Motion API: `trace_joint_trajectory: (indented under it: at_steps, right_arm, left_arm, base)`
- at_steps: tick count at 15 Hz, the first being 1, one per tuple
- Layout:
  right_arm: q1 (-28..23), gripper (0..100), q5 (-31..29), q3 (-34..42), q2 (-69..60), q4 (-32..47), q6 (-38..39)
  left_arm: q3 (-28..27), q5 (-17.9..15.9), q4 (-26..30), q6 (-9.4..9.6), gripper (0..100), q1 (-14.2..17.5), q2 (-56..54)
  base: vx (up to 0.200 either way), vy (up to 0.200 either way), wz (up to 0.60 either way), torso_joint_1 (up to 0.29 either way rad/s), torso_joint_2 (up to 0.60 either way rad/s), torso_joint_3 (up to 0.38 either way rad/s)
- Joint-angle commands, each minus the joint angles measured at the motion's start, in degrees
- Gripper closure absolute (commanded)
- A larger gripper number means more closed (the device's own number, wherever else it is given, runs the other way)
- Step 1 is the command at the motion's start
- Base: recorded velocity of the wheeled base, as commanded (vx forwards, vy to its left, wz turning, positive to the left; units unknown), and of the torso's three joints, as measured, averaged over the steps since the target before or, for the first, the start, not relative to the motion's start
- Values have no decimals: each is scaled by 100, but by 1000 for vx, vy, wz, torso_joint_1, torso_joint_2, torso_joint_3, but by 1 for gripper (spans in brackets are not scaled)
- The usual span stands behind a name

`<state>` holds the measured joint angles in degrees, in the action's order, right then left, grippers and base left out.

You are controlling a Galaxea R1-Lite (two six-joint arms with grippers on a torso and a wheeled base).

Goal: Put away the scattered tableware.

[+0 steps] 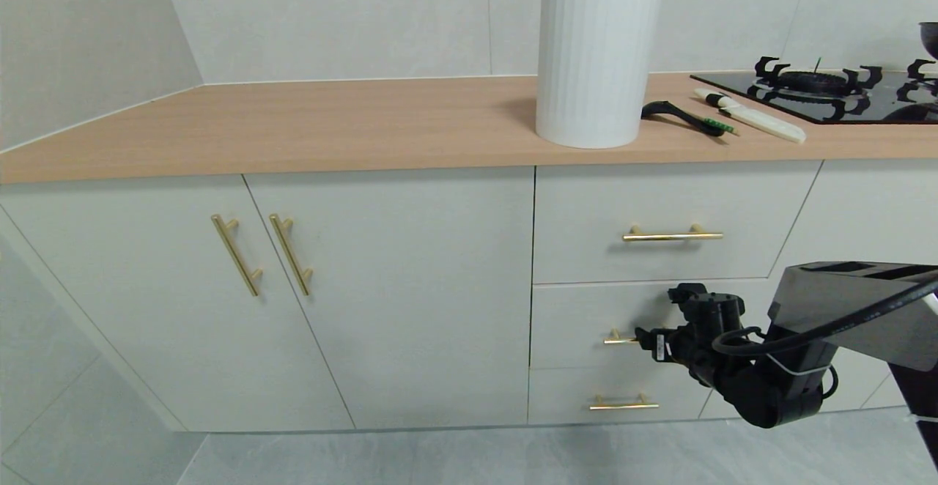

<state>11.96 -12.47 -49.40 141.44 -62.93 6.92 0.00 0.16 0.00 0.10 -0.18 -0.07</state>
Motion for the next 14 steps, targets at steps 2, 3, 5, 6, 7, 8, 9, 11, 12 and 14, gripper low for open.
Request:
trace_joint_trajectory:
  at_steps: [2, 3, 5, 6, 7, 8, 9, 11, 12, 14]
  right_arm:
    - [8, 0, -1, 18, -107, 211, 2]
    - [-1, 0, -1, 35, -134, 290, 2]
    - [-1, 0, -1, 53, -143, 299, 2]
    - [-1, 0, -1, 70, -178, 307, 2]
    - [-1, 0, -1, 167, -257, 360, -7]
    - [-1, 0, 25, 290, -450, 448, -7]
    - [-1, 0, 52, 387, -652, 650, -7]
    - [35, 0, 254, 589, -1206, 1327, -24]
    - [35, 0, 359, 659, -1558, 1617, -33]
    - [52, 0, 474, 738, -2507, 2382, -60]
  left_arm:
    - [0, 2, 0, -1, 0, 1, 7]
    - [0, 2, 0, -1, 0, 1, 7]
    - [0, 2, 0, -1, 0, 1, 7]
    - [0, 2, 0, -1, 0, 1, 7]
    - [0, 2, 0, -1, 0, 1, 7]
    - [0, 2, 0, -1, 0, 1, 7]
    - [0, 2, 0, -1, 0, 1, 7]
    - [0, 2, 0, -1, 0, 1, 7]
    - [0, 2, 0, -1, 0, 1, 7]
    - [0, 2, 0, -1, 0, 1, 7]
  base:
    - [0, 0, 0, 0, 0, 0]
    - [0, 0, 0, 0, 0, 0]
    - [0, 0, 0, 0, 0, 0]
    - [0, 0, 0, 0, 0, 0]
    - [0, 0, 0, 0, 0, 0]
    - [0, 0, 0, 0, 0, 0]
    - [0, 0, 0, 0, 0, 0]
    - [0, 0, 0, 0, 0, 0]
    - [0, 0, 0, 0, 0, 0]
    - [0, 0, 0, 0, 0, 0]
